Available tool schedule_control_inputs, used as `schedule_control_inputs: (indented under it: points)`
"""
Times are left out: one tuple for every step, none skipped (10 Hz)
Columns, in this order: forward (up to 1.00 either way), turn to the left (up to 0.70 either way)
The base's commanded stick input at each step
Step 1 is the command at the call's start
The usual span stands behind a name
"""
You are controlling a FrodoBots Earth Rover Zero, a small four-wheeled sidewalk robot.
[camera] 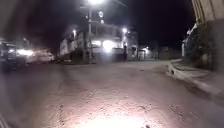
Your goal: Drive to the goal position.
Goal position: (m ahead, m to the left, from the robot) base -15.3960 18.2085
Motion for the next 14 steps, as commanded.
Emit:
schedule_control_inputs:
  points:
    - [0.0, 0.7]
    - [0.0, 0.7]
    - [0.0, 0.7]
    - [0.0, 0.7]
    - [0.0, 0.7]
    - [0.0, 0.7]
    - [0.0, 0.7]
    - [0.0, 0.7]
    - [0.0, 0.7]
    - [0.0, 0.7]
    - [0.0, 0.7]
    - [0.0, 0.7]
    - [0.0, 0.7]
    - [0.0, 0.7]
